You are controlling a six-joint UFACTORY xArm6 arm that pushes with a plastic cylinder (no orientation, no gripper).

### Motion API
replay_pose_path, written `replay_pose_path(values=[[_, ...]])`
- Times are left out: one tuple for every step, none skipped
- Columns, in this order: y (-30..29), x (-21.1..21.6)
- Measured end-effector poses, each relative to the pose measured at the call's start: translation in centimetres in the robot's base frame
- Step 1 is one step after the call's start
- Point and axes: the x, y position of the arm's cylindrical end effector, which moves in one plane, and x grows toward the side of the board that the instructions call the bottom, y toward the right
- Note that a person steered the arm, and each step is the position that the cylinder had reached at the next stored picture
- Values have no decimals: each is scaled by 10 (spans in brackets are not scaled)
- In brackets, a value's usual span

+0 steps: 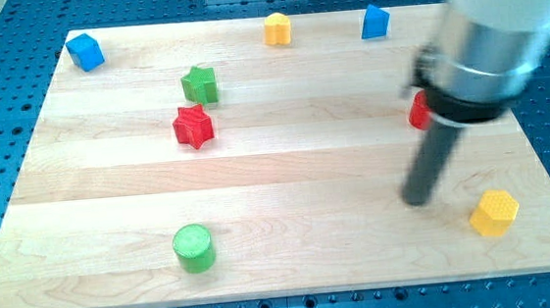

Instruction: Push the red star to the bottom left corner of the board

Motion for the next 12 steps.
replay_pose_path(values=[[-78,-59],[-149,-99],[-196,-102],[-213,-99],[-244,-83],[-238,-92],[-238,-97],[-232,-118],[-238,-135],[-282,-129],[-311,-102],[-313,-41]])
